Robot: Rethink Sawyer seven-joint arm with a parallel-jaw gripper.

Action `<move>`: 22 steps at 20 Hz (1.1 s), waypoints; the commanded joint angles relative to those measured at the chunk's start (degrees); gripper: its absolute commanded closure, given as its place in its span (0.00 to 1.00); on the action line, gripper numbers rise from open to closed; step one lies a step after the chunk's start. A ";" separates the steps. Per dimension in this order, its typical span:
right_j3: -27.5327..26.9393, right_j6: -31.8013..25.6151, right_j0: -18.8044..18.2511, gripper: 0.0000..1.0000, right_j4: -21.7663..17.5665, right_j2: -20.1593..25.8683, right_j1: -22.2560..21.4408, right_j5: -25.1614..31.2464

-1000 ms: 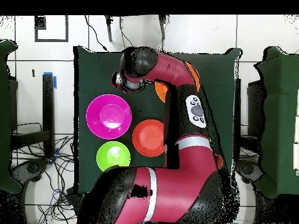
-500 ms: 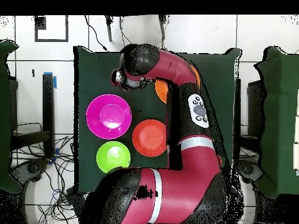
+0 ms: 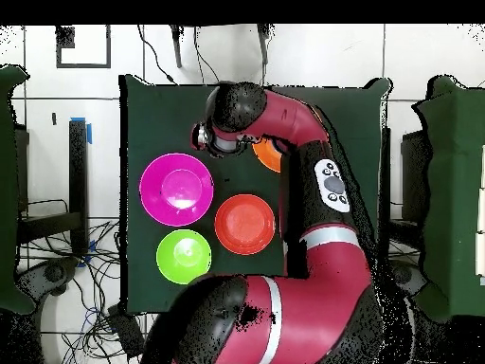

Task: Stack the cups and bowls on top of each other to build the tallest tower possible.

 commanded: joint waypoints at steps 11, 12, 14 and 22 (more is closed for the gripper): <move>19.27 -14.32 -4.30 0.00 -7.57 9.31 -7.67 -2.40; 19.63 -13.90 -4.34 0.00 -7.66 9.79 -7.62 -2.75; 19.07 -13.53 -4.31 0.00 -8.10 10.79 -6.74 -3.08; 16.98 -11.97 -4.53 0.00 -10.86 11.81 -4.49 -5.00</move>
